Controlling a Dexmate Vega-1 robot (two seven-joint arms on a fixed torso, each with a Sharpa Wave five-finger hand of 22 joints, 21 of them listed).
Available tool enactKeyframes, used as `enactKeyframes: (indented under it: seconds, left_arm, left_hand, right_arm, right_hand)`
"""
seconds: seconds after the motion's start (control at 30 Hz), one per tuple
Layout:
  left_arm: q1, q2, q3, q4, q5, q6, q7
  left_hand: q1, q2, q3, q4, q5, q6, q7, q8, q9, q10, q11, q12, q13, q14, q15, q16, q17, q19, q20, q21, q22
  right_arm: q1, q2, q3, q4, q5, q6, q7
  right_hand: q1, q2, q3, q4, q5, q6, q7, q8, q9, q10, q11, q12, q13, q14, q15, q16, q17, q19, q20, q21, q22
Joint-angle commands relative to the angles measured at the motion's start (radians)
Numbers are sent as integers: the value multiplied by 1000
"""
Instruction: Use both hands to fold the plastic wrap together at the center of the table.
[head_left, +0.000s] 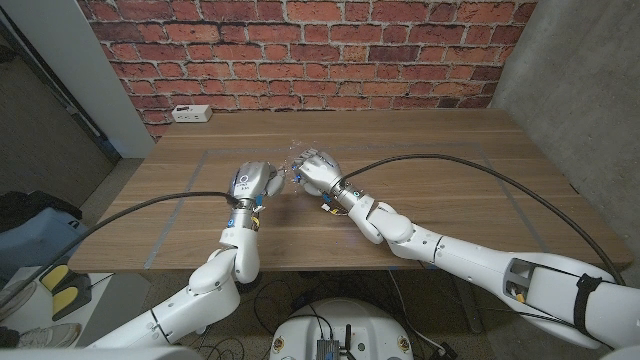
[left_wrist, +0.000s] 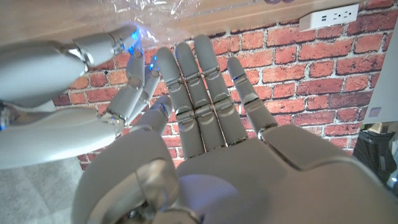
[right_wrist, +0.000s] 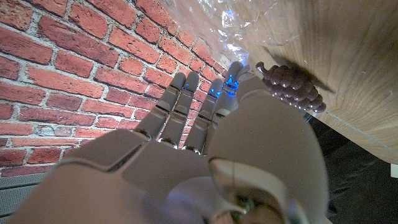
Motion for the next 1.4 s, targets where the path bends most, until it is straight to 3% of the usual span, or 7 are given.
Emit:
enactKeyframes:
  seconds: [0.03,0.8,1.13,1.2,1.23,1.37,1.4]
  left_arm:
    - [45,-14,-49,48,-5,-132,109]
    - [26,-40,-69,82,-30,-214,69]
    - [31,-44,-81,96,-64,-259,64]
    - [31,-43,-82,97,-66,-264,62]
    - [31,-44,-83,97,-65,-263,61]
    - [31,-43,-85,100,-71,-276,57]
    - [31,-43,-85,101,-70,-276,57]
  left_hand:
    - [7,0,18,5,10,-21,5,19,28,-27,3,8,36,-20,3,0,8,-31,3,8,8]
    - [-16,-8,52,17,16,-65,4,16,32,-83,2,16,121,-62,9,-23,5,-96,9,16,13]
    - [-32,-7,70,22,18,-95,8,-13,0,-114,0,8,146,-86,8,-41,-3,-117,11,24,12]
    - [-35,-8,72,22,18,-96,9,-16,-4,-113,4,3,141,-89,8,-43,-5,-119,11,26,12]
    - [-37,-8,73,23,18,-97,9,-17,-6,-114,2,2,141,-91,9,-45,-6,-120,12,27,12]
    - [-40,-9,77,23,19,-100,7,-19,-7,-115,0,-1,141,-91,9,-47,-9,-122,11,29,12]
    - [-41,-9,78,23,19,-100,8,-19,-7,-114,0,-1,141,-90,8,-48,-10,-122,10,30,12]
  right_arm:
    - [7,9,-17,6,8,21,28]
    - [2,-12,165,-15,470,217,396]
    - [-14,57,250,68,754,269,486]
    - [-11,68,254,80,782,267,499]
    - [-7,73,255,81,793,255,511]
    - [8,93,251,100,821,244,524]
    - [12,98,250,110,828,252,524]
  right_hand:
    - [6,0,-2,3,5,0,-2,6,1,7,9,-8,1,5,-176,-6,4,8,5,11,2]
    - [-563,-76,-221,265,32,-306,14,-151,-56,-169,111,-85,-18,-102,-103,-132,-8,-63,89,-33,-1]
    - [-549,43,-105,248,8,-591,15,-298,-73,-399,152,-122,-51,-259,-44,-201,-17,-168,96,-89,0]
    - [-568,36,-74,249,4,-666,-161,-299,-73,-454,153,-118,-71,-311,-33,-219,-36,-183,81,-104,-2]
    - [-587,37,-57,254,4,-696,-88,-299,-75,-495,140,-117,-87,-344,-42,-224,-48,-203,67,-118,-3]
    - [-647,28,-30,268,6,-771,-140,-299,-79,-587,118,-115,-130,-460,-37,-236,-92,-277,61,-167,-8]
    - [-667,24,-26,272,7,-779,-50,-298,-83,-612,108,-118,-142,-475,-36,-234,-107,-294,60,-180,-9]
